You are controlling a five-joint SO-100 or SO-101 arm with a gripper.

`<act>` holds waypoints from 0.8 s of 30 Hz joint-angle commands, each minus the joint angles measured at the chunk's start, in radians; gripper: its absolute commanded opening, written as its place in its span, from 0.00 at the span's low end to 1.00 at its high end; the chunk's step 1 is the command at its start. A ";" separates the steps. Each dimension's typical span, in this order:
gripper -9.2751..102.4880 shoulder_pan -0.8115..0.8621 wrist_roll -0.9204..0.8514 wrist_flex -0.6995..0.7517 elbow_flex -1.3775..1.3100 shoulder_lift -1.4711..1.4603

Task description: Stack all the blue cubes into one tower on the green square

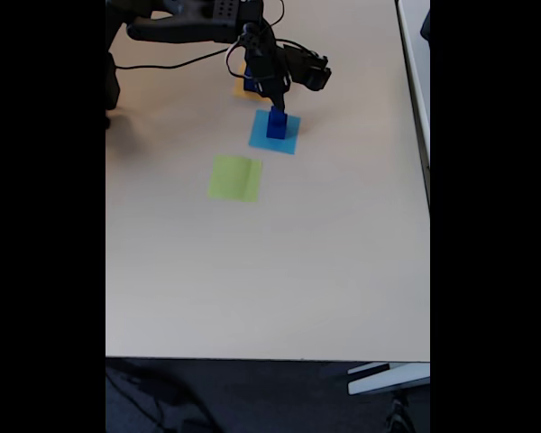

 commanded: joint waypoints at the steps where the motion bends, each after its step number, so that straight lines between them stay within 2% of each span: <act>1: 0.08 0.003 0.014 -0.014 -0.034 0.021; 13: 0.08 0.005 0.006 -0.011 -0.038 0.017; 24: 0.13 0.000 0.006 -0.012 -0.038 0.018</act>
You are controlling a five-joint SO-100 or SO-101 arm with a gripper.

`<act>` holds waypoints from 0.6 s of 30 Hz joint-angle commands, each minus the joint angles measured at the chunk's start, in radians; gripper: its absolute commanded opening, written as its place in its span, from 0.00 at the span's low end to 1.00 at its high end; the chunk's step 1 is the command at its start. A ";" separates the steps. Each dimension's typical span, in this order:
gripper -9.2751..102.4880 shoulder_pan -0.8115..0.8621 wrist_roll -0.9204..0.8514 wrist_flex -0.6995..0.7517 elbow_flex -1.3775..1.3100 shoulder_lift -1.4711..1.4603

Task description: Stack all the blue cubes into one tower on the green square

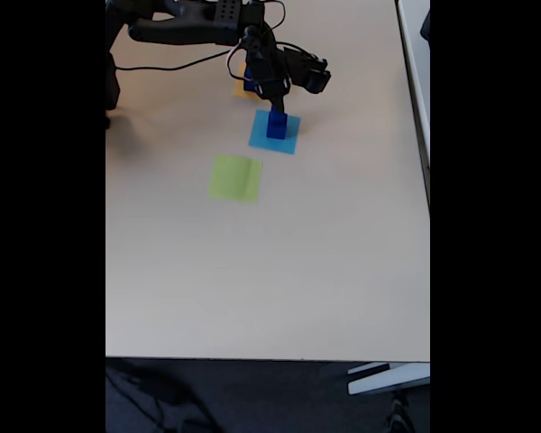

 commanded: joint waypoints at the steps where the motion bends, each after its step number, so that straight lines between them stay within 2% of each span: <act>1: 0.14 0.000 0.006 -0.012 -0.038 0.023; 18: 0.21 -0.003 -0.012 -0.017 -0.043 0.037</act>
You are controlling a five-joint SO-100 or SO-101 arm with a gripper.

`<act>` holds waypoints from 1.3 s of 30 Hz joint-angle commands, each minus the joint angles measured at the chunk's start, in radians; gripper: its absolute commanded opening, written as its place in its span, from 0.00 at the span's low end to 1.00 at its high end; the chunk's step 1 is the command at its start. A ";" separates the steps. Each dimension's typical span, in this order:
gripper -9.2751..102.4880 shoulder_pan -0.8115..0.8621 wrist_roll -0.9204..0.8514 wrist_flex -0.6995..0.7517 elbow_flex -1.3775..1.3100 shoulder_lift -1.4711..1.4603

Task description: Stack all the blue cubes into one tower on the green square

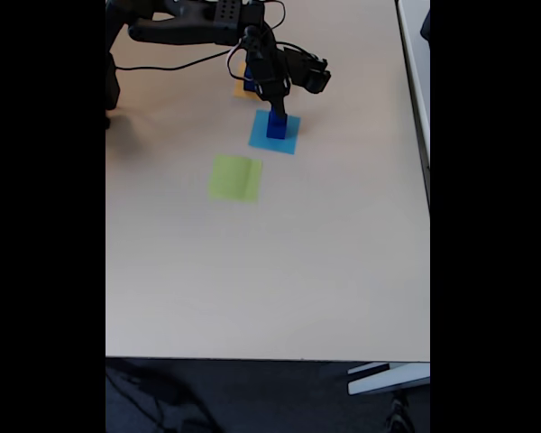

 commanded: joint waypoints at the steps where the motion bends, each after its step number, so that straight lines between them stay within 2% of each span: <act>1: 0.22 -0.003 -0.015 -0.020 -0.044 0.040; 13: 0.25 -0.028 -0.052 -0.048 -0.069 0.123; 23: 0.27 -0.104 -0.067 -0.089 -0.066 0.318; 26: 0.28 -0.155 -0.002 -0.077 -0.029 0.371; 32: 0.30 -0.265 0.290 -0.025 0.121 0.393; 39: 0.31 -0.316 0.403 0.002 0.120 0.273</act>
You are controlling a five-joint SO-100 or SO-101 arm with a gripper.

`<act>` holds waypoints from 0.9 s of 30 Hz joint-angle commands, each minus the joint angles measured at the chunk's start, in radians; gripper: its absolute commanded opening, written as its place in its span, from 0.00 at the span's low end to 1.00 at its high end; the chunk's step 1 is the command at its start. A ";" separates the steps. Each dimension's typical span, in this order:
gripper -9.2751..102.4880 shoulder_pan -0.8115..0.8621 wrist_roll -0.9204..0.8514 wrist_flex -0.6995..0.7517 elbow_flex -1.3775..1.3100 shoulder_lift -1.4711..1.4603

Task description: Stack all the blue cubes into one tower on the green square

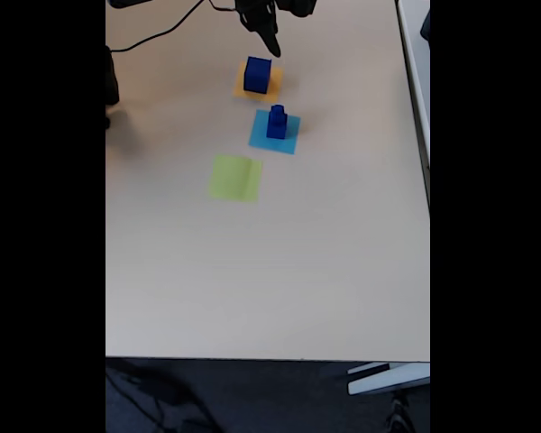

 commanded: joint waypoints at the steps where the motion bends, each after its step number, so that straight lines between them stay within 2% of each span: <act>1: 0.31 -0.011 0.034 -0.005 -0.023 -0.017; 7: 0.31 -0.015 0.011 0.009 -0.123 -0.110; 9: 0.32 -0.020 0.052 0.026 -0.132 -0.133; 14: 0.43 -0.035 0.124 0.037 -0.156 -0.184; 18: 0.46 -0.058 0.190 0.067 -0.184 -0.213; 22: 0.46 -0.084 0.262 0.121 -0.255 -0.270; 27: 0.45 -0.101 0.301 0.120 -0.268 -0.316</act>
